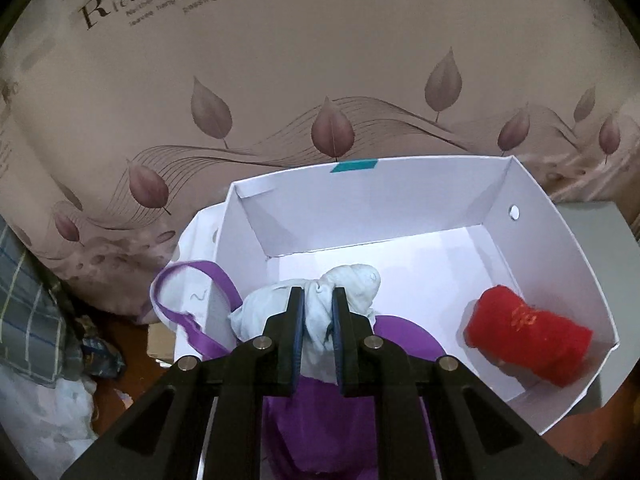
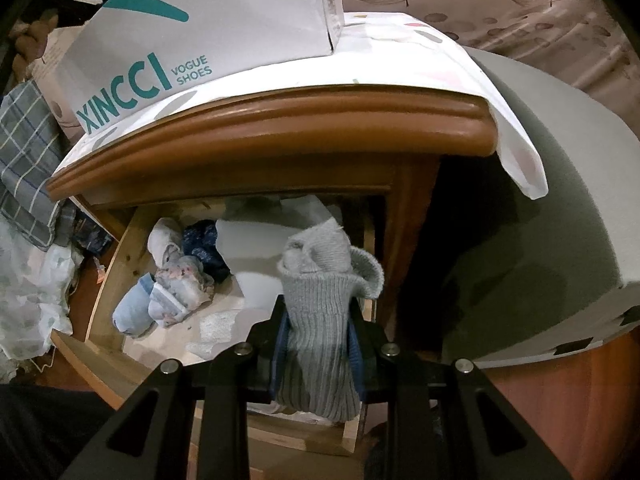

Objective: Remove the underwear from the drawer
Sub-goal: 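Lower the white garment into the white box and open the left gripper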

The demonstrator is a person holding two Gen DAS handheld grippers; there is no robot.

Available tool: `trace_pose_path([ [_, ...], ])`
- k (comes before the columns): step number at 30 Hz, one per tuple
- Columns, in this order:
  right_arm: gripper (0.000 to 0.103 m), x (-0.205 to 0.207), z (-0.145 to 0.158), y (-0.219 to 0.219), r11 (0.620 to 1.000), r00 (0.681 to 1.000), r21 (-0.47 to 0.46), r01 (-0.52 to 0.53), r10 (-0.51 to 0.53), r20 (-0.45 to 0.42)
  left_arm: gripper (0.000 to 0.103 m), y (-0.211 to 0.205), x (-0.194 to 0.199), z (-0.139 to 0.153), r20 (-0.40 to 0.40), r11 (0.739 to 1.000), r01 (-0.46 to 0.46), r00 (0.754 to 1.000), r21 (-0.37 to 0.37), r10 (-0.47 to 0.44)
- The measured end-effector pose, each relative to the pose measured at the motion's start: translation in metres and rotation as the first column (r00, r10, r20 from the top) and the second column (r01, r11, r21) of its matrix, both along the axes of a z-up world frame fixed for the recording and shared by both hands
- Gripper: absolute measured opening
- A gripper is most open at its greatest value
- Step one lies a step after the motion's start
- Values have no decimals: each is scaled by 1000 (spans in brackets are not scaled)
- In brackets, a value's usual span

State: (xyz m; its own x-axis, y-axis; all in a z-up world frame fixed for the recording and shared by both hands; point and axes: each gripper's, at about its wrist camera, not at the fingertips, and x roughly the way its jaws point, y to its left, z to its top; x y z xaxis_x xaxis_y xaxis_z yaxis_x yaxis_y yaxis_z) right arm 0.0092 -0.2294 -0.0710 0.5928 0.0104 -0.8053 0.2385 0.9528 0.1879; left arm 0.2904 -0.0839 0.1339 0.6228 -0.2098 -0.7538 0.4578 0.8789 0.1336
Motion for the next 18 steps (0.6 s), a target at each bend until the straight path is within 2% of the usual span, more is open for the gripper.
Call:
trace_pose_path([
  [12, 26, 2, -2, 4, 1000, 1000, -5, -11, 11, -8, 25, 1, 3, -1, -21, 999, -34, 999, -3, 34],
  [14, 26, 2, -2, 4, 1000, 1000, -4, -13, 13, -8, 30, 2, 1, 1, -20, 999, -35, 999, -5, 35],
  [18, 26, 2, -2, 4, 1000, 1000, -6, -18, 18, -5, 48, 5, -7, 9, 18, 1000, -30, 999, -7, 30],
])
